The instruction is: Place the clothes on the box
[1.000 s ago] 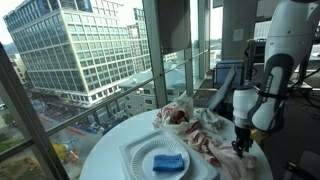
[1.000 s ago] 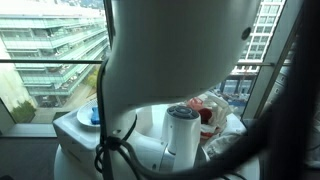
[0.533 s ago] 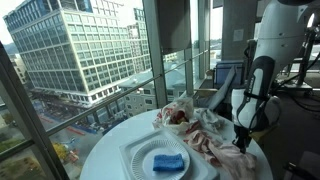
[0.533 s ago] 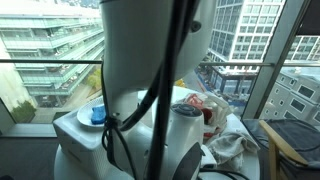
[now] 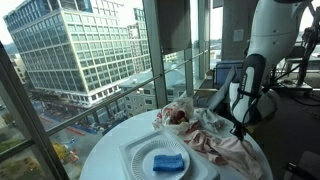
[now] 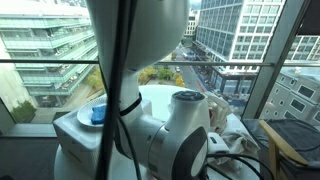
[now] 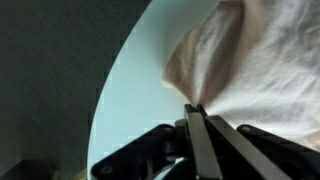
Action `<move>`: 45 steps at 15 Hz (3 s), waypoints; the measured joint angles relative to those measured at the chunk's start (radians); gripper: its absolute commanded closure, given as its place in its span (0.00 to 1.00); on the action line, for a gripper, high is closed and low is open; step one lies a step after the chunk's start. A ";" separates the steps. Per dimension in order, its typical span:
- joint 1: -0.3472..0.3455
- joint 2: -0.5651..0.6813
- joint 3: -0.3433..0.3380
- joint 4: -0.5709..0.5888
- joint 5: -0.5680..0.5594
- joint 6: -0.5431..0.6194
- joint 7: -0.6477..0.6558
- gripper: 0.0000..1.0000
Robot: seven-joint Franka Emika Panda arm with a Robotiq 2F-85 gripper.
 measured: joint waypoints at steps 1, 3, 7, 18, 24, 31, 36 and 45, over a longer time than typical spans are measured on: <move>0.028 0.000 -0.035 0.007 0.011 0.000 0.009 0.98; 0.081 0.002 -0.102 0.016 0.026 0.000 0.036 0.72; 0.175 0.026 -0.200 0.025 0.046 -0.001 0.090 0.53; 0.304 -0.055 -0.182 -0.110 0.072 0.022 0.078 0.00; 0.290 -0.123 -0.090 -0.178 0.061 0.074 0.005 0.00; 0.367 -0.079 -0.060 -0.131 0.061 0.095 -0.021 0.00; 0.386 -0.028 -0.016 -0.097 0.057 0.094 -0.055 0.00; 0.302 0.109 0.041 -0.006 0.029 0.095 -0.152 0.00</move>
